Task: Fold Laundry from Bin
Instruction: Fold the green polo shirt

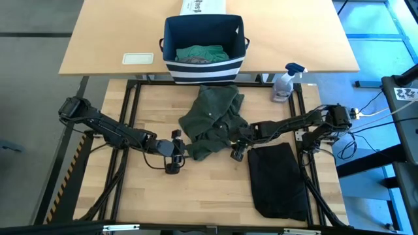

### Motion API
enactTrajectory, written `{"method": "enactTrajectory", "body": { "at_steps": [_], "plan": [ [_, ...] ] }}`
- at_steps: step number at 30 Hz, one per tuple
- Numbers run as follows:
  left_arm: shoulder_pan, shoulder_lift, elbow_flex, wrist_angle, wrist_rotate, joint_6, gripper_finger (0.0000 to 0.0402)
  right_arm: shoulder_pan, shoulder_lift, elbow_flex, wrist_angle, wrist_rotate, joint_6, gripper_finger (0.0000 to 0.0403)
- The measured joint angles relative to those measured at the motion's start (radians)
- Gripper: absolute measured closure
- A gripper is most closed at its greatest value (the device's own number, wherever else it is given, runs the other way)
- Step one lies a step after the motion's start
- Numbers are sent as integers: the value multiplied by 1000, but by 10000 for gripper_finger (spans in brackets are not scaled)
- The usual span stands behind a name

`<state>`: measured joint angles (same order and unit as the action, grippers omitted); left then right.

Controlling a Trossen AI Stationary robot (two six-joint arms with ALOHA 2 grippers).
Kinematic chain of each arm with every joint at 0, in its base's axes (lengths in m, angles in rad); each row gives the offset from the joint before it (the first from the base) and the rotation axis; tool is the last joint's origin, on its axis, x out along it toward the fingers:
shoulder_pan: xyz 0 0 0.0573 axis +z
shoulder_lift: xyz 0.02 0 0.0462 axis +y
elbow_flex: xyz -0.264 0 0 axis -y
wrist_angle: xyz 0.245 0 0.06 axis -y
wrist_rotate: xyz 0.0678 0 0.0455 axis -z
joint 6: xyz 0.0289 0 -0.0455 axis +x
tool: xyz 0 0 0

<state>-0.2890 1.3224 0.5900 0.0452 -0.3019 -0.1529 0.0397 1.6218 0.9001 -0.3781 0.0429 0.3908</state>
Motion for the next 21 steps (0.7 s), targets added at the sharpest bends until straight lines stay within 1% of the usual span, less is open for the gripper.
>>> {"method": "enactTrajectory", "body": {
  "at_steps": [3, 8, 10, 12, 15, 17, 19, 21],
  "plan": [
    [0, 0, 0, 0, 0, 4, 266, -32, 0, 0, 6, -34, -7, 246],
    [1, 0, 0, 0, 0, 5, 266, -85, 0, 0, 18, -37, -6, 170],
    [1, 0, 0, -1, 0, 5, 266, -96, 0, 0, 22, -48, -6, 147],
    [1, 0, 0, -3, 0, 6, 266, -102, 0, 0, 42, -67, -6, 133],
    [1, 0, 0, -6, 0, 6, 266, -99, 12, 1, 94, -109, -6, 127],
    [1, 0, 0, -10, -2, 6, 266, -99, 24, 1, 113, -143, -6, 135],
    [1, 0, 0, -10, -6, 6, 266, -98, 43, 2, 150, -178, -8, 157],
    [1, 0, 0, -11, -7, 6, 266, -98, 64, 1, 153, -190, -29, 192]
  ]
}}
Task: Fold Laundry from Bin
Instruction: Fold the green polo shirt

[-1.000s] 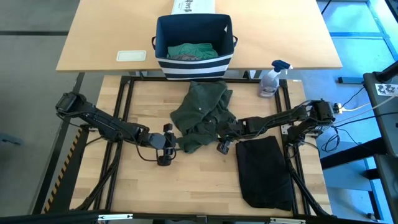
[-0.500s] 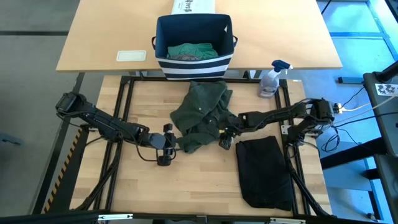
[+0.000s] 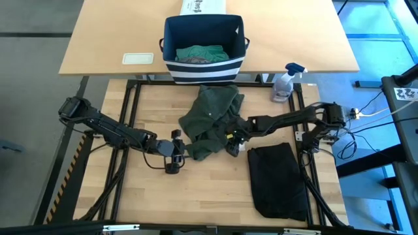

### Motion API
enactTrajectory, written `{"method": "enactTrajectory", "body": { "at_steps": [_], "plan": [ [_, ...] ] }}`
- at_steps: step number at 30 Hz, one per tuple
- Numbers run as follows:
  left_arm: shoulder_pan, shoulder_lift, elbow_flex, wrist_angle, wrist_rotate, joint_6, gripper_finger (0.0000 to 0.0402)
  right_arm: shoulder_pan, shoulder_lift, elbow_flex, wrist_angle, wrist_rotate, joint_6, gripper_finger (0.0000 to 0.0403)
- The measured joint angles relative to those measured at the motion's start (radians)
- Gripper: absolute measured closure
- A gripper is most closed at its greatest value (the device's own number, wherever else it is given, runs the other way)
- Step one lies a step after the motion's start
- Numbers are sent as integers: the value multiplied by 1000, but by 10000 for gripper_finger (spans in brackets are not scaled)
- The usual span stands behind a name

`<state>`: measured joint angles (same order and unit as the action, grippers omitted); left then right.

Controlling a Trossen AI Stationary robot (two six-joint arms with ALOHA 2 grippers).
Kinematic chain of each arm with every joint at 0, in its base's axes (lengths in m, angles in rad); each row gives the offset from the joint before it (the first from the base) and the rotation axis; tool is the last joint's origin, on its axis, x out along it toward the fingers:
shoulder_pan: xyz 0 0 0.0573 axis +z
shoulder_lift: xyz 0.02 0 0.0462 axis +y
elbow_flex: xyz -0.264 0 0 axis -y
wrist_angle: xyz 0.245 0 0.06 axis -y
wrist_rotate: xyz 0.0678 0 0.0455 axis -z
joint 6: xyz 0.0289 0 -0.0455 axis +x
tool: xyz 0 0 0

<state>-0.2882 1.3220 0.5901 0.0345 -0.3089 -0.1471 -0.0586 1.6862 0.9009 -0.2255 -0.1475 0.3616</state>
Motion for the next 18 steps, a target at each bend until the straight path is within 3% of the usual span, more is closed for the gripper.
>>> {"method": "enactTrajectory", "body": {
  "at_steps": [7, 18],
  "plan": [
    [0, -1, 0, -41, -17, 1, 266, -1, 18, 0, 97, -87, -45, 380],
    [-4, -49, 99, -43, -44, 192, 266, 0, 5, 130, 165, -126, -110, 394]
  ]
}}
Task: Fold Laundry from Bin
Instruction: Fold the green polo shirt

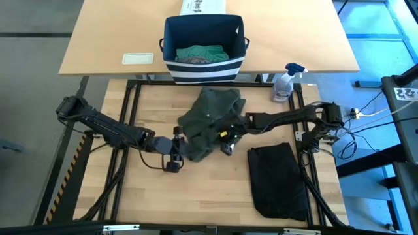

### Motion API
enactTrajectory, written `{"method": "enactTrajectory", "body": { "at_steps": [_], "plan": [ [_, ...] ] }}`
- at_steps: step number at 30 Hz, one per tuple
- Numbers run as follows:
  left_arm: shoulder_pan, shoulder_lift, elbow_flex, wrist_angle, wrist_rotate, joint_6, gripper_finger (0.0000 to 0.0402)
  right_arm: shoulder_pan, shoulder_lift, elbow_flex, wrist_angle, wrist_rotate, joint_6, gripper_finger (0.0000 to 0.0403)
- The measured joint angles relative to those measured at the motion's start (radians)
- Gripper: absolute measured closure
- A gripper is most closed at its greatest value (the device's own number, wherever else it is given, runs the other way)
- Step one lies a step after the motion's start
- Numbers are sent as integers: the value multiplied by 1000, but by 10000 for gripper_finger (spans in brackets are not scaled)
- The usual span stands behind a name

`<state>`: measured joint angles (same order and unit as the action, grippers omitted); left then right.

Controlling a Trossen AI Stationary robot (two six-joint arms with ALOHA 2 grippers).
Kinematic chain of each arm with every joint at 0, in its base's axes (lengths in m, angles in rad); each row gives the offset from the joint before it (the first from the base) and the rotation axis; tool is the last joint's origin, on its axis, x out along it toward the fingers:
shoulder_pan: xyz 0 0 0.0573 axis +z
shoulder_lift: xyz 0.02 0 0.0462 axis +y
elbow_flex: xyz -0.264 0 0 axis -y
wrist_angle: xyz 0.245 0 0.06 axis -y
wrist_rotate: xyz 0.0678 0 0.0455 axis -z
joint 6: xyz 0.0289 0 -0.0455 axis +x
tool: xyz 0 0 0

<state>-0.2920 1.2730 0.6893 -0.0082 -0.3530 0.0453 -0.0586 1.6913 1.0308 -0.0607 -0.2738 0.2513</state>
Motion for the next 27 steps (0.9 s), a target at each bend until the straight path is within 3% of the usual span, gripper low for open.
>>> {"method": "enactTrajectory", "body": {
  "at_steps": [6, 11, 17, 22, 27],
  "plan": [
    [0, 0, 70, -5, -67, 124, 266, 0, 0, 118, -6, -44, -44, 396],
    [7, 0, 113, -69, -96, 147, 254, 11, 0, 235, -130, -58, -89, 394],
    [53, 0, 119, -66, -116, 21, 207, 49, 0, 336, -232, -9, -158, 399],
    [98, 1, 119, -5, -17, -187, 177, 71, -1, 357, -261, 38, -179, 395],
    [104, 1, 119, 31, 53, -257, 167, 72, -1, 358, -290, 64, -180, 398]
  ]
}}
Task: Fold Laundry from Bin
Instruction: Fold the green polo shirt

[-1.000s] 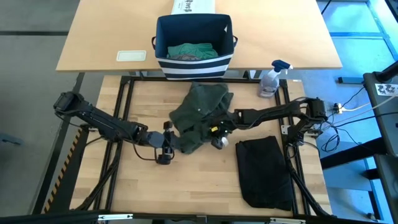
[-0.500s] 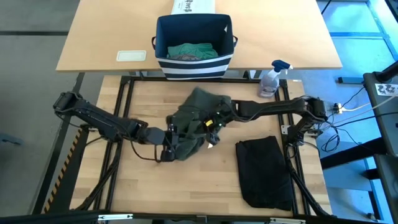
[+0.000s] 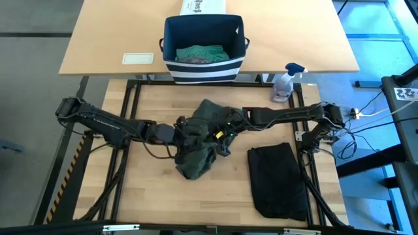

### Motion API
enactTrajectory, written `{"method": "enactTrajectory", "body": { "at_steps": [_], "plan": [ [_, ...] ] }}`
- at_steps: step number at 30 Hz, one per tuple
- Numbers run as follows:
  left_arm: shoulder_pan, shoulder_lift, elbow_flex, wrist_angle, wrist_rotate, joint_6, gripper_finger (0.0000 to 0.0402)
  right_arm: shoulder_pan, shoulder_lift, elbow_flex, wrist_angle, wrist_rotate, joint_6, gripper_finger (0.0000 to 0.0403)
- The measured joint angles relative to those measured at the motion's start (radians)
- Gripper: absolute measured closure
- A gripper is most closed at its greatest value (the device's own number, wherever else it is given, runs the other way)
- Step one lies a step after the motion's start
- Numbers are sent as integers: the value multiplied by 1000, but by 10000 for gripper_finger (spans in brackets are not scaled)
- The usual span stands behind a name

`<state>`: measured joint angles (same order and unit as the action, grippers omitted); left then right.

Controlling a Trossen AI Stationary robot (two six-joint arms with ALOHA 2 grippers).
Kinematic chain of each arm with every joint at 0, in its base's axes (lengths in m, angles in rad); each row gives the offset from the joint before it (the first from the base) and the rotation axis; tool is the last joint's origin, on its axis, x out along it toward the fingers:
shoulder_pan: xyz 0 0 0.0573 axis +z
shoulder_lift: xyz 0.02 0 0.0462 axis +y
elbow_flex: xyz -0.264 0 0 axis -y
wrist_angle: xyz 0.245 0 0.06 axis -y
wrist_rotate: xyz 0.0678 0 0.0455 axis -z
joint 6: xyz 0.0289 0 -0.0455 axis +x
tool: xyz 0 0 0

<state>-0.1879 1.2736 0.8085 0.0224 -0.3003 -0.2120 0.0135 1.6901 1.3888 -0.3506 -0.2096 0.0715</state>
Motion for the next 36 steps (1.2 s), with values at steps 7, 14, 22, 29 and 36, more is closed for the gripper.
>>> {"method": "enactTrajectory", "body": {
  "at_steps": [7, 14, 22, 29, 36],
  "plan": [
    [0, 0, 0, -5, 71, -74, 167, 0, 0, 0, -18, 34, 0, 396],
    [41, 21, 1, -11, 38, -143, 167, -1, 0, 0, -14, 34, -9, 397],
    [81, 60, 0, -17, 5, -172, 167, -1, 0, 0, -15, 34, -24, 397],
    [81, 76, 0, -8, 26, -28, 258, -1, 0, 0, -18, 34, -26, 394],
    [78, 66, 0, 1, 101, 88, 394, 0, -6, 0, -23, 35, -79, 363]
  ]
}}
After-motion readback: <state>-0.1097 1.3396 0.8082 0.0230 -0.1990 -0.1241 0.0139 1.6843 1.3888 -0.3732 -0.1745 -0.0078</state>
